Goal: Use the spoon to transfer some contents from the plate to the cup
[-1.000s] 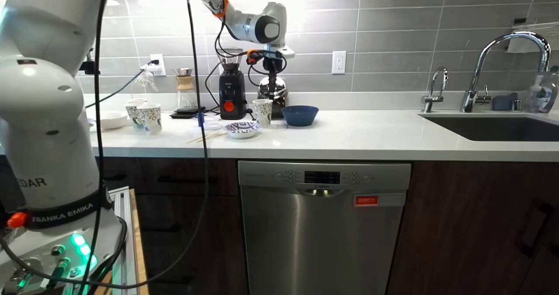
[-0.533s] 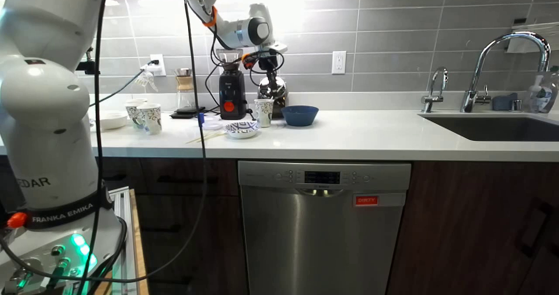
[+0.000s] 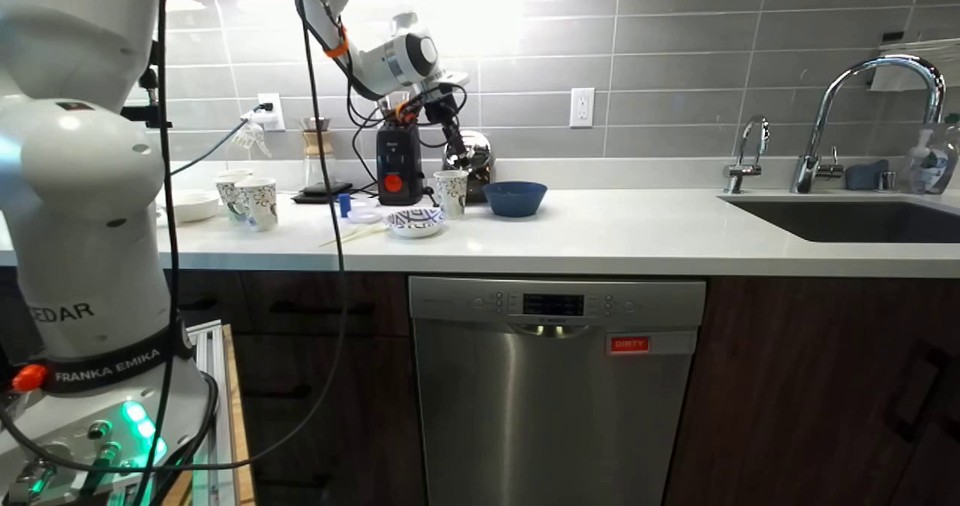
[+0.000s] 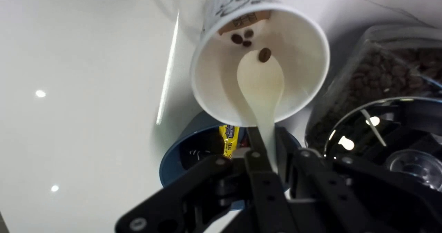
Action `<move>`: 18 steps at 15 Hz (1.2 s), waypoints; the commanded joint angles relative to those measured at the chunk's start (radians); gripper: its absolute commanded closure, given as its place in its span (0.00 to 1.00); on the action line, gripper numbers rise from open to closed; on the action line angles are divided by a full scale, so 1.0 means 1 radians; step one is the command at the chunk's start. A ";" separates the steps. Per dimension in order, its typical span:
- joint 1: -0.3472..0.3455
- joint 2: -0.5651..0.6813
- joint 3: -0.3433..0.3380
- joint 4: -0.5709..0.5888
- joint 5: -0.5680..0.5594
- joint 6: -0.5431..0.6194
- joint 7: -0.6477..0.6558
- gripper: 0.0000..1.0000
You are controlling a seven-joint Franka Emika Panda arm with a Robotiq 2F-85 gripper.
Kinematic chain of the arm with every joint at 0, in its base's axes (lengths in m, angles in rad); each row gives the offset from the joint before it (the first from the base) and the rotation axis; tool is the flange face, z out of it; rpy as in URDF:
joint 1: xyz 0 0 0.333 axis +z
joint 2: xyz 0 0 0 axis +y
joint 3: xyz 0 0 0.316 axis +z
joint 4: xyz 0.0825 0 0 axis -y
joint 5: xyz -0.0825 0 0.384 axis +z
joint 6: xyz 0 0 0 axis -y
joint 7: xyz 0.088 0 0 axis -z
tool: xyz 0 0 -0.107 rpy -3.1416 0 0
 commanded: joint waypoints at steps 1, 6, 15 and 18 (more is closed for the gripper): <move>0.028 -0.093 -0.007 -0.120 -0.131 0.030 0.115 0.97; 0.016 -0.173 0.022 -0.203 -0.320 0.073 0.224 0.97; -0.116 -0.421 0.132 -0.436 -0.210 0.212 0.238 0.97; -0.159 -0.443 0.145 -0.475 0.063 0.180 0.115 0.97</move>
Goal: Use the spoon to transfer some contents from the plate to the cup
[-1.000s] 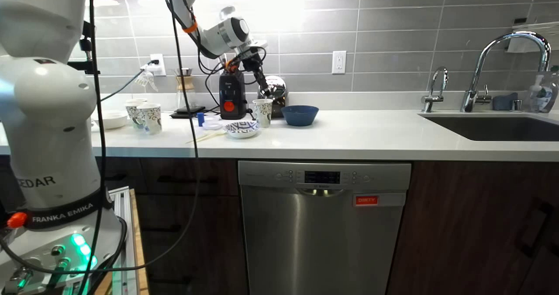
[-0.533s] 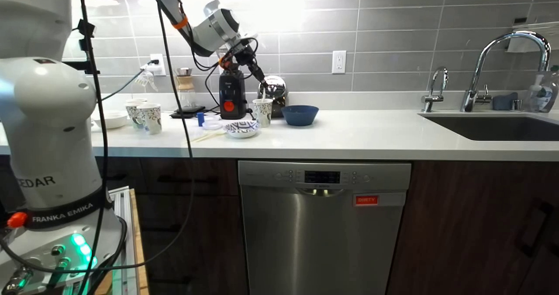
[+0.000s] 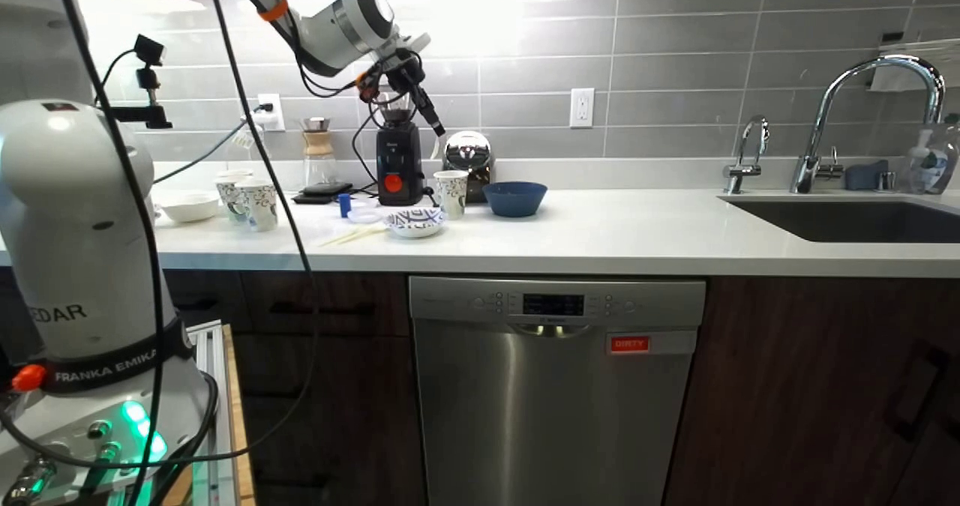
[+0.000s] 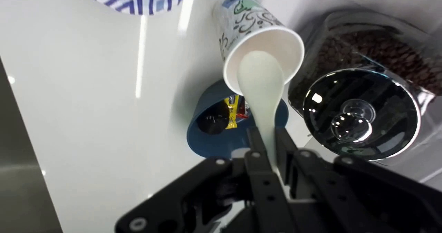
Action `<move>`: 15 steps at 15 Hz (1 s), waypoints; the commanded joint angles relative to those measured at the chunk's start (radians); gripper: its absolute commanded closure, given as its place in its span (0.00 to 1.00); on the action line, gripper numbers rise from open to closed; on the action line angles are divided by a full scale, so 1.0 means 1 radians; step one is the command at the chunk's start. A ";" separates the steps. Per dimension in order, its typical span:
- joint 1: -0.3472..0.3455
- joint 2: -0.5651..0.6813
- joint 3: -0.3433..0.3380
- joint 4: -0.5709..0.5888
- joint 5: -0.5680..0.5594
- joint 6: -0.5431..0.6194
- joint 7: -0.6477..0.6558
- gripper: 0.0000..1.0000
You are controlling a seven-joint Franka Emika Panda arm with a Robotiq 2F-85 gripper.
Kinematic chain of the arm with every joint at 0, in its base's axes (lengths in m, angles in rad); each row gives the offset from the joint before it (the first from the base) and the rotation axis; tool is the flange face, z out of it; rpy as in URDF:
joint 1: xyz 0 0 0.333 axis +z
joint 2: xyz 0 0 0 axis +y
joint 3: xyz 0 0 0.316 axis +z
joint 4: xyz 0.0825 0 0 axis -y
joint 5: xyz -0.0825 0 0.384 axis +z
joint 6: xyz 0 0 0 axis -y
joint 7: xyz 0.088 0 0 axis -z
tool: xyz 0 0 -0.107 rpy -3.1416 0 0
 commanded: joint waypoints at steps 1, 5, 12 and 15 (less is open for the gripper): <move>-0.082 -0.067 0.037 -0.073 0.276 -0.026 -0.124 0.97; -0.140 -0.050 0.031 -0.045 0.546 -0.127 -0.250 0.97; -0.216 0.047 0.017 0.040 0.720 -0.333 -0.292 0.97; -0.227 0.129 0.014 0.091 0.728 -0.397 -0.308 0.97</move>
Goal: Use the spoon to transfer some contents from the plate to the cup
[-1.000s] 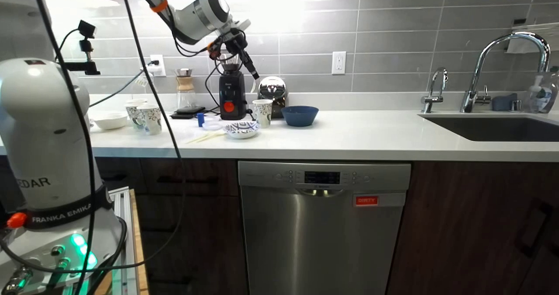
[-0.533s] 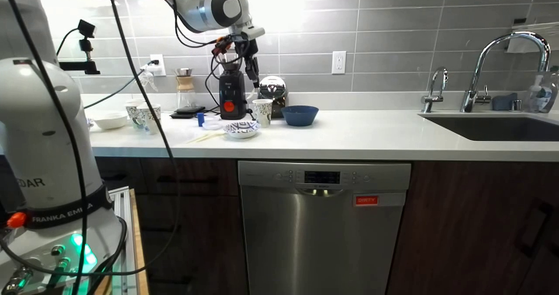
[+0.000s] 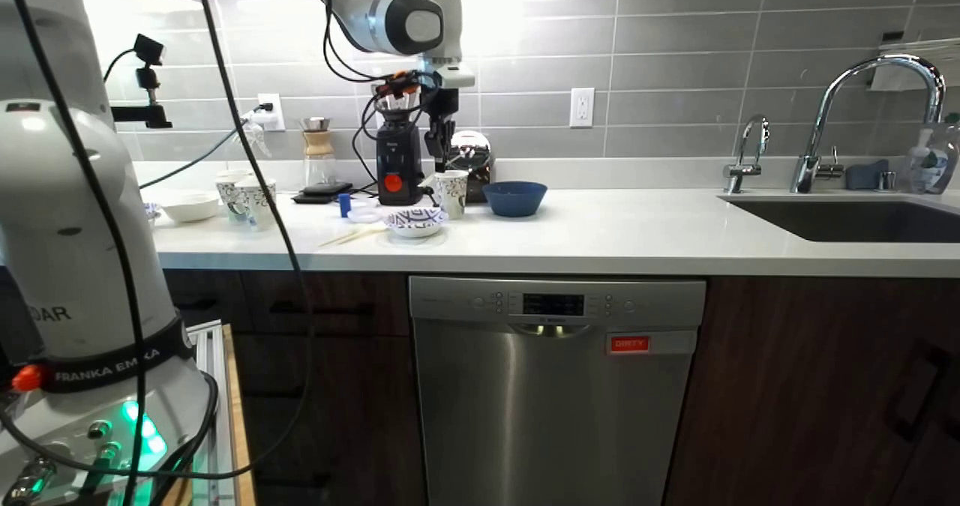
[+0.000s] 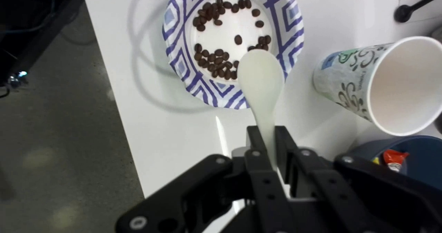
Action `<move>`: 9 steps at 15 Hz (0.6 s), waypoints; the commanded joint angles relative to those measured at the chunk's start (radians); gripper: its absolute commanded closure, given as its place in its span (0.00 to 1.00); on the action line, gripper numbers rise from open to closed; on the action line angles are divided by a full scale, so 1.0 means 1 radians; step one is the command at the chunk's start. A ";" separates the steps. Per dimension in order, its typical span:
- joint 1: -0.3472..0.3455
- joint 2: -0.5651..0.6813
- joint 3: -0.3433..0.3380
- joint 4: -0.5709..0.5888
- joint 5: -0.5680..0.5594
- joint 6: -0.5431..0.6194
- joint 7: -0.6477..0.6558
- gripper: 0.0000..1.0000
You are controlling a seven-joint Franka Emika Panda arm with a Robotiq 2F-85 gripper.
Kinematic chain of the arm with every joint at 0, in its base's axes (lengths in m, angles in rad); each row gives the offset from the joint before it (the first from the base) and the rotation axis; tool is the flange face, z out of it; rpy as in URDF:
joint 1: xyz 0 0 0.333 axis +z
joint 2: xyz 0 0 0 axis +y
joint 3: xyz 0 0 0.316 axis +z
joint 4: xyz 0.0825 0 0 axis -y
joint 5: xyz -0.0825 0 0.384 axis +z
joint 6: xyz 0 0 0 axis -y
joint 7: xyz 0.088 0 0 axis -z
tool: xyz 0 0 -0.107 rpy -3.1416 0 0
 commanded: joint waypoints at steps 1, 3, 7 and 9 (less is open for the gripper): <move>-0.015 0.123 0.002 0.096 0.042 -0.083 -0.041 0.97; -0.013 0.174 0.004 0.129 0.045 -0.114 -0.058 0.97; -0.010 0.255 0.002 0.194 0.053 -0.154 -0.092 0.97; -0.006 0.284 0.000 0.220 0.059 -0.165 -0.100 0.97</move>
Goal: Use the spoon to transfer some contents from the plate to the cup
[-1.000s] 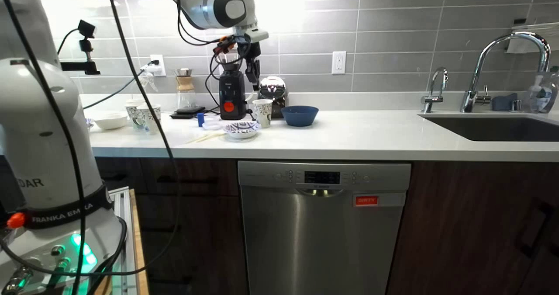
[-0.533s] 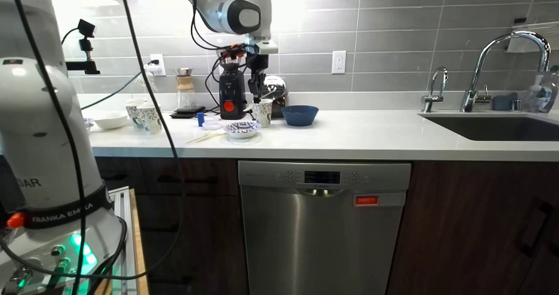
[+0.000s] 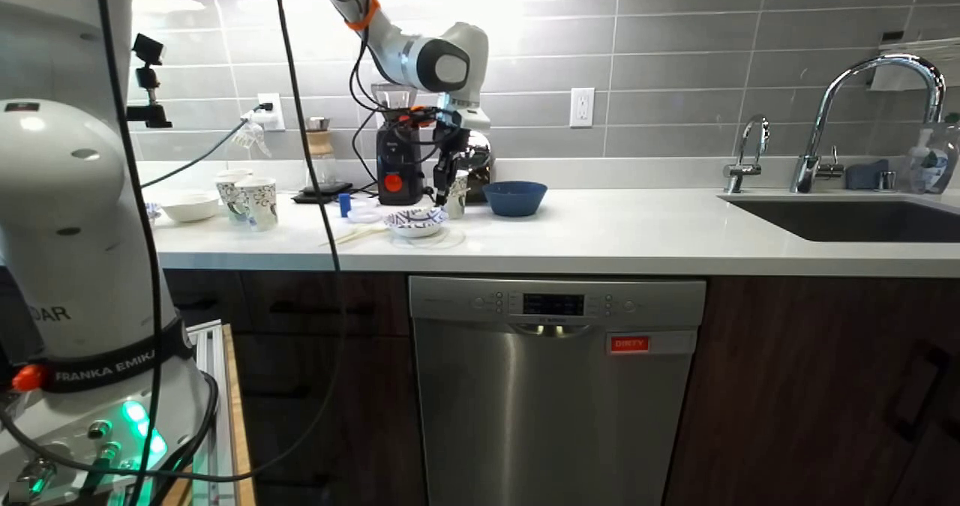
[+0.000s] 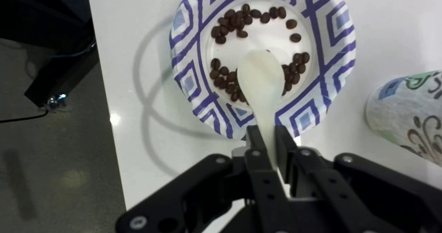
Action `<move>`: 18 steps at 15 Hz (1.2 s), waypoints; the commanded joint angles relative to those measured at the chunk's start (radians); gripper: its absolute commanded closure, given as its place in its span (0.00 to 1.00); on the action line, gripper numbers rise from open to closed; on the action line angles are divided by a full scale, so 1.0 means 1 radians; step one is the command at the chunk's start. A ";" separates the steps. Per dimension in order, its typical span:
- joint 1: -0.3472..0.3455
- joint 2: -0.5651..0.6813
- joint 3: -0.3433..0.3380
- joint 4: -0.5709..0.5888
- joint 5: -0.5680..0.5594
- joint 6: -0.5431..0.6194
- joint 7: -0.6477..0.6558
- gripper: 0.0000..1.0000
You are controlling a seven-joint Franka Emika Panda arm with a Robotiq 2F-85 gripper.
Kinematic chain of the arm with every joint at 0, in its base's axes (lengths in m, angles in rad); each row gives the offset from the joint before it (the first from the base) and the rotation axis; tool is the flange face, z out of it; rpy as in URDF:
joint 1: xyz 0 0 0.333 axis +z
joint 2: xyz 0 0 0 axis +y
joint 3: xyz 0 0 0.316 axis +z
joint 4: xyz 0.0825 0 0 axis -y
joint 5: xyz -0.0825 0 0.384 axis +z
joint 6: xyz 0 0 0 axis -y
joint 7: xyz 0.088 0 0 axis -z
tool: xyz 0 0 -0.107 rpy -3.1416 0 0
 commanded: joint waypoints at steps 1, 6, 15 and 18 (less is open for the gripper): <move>0.004 0.067 0.001 0.085 0.042 -0.053 -0.038 0.97; 0.020 0.111 0.006 0.121 0.042 -0.095 -0.039 0.97; 0.036 0.174 -0.002 0.172 0.028 -0.155 -0.024 0.97; 0.037 0.194 -0.004 0.190 0.027 -0.170 -0.024 0.97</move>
